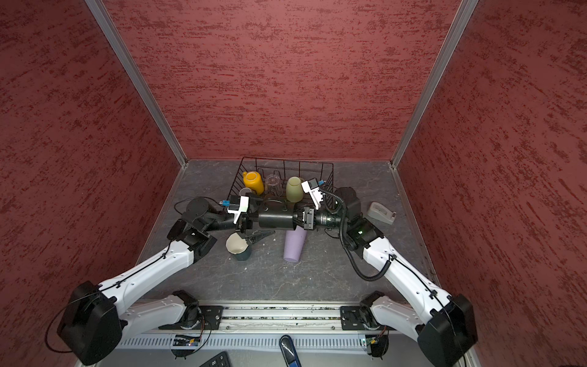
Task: Load cups into a dish rack
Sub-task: Place the cup upside down at the dish rack.
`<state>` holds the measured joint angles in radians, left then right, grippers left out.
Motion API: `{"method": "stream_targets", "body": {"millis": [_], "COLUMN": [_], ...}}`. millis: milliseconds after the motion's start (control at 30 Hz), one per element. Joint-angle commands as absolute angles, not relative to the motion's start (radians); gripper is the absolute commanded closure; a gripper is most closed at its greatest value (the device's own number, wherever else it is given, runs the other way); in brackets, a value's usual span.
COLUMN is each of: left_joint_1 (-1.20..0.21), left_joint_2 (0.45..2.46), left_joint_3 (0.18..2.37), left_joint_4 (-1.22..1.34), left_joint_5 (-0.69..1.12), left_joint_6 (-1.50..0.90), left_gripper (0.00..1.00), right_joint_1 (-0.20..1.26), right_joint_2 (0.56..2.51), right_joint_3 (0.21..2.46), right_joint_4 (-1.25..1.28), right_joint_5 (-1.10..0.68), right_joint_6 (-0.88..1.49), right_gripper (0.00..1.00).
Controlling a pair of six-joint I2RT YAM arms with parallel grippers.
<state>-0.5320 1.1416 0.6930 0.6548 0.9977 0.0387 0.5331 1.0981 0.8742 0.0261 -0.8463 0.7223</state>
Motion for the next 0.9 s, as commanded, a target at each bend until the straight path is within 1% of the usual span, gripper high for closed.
{"method": "stream_targets", "body": {"millis": [0,600,767,867], "left_joint_1": [-0.548,-0.569,-0.572,-0.572], "left_joint_2": [1.153,1.179,1.181,1.181], "left_joint_3": [0.716,0.734,0.741,0.744], "left_joint_4": [0.660,0.674,0.675,0.675], "left_joint_5": [1.041,1.080,1.081,1.081], "left_joint_6": [0.033,0.030,0.026,0.020], "left_gripper": [0.04,0.16,0.21,0.26], "right_joint_1": [0.547,0.569,0.572,0.574], "right_joint_2": [1.097,1.141,1.150,1.154], "right_joint_3": [0.888,0.881,0.874,0.871], "right_joint_4": [0.163,0.231,0.259,0.270], "right_joint_5": [-0.858,-0.852,-0.855,-0.857], "right_joint_6": [0.746,0.770,0.785,0.794], "right_gripper": [1.00,1.00,1.00,1.00]}}
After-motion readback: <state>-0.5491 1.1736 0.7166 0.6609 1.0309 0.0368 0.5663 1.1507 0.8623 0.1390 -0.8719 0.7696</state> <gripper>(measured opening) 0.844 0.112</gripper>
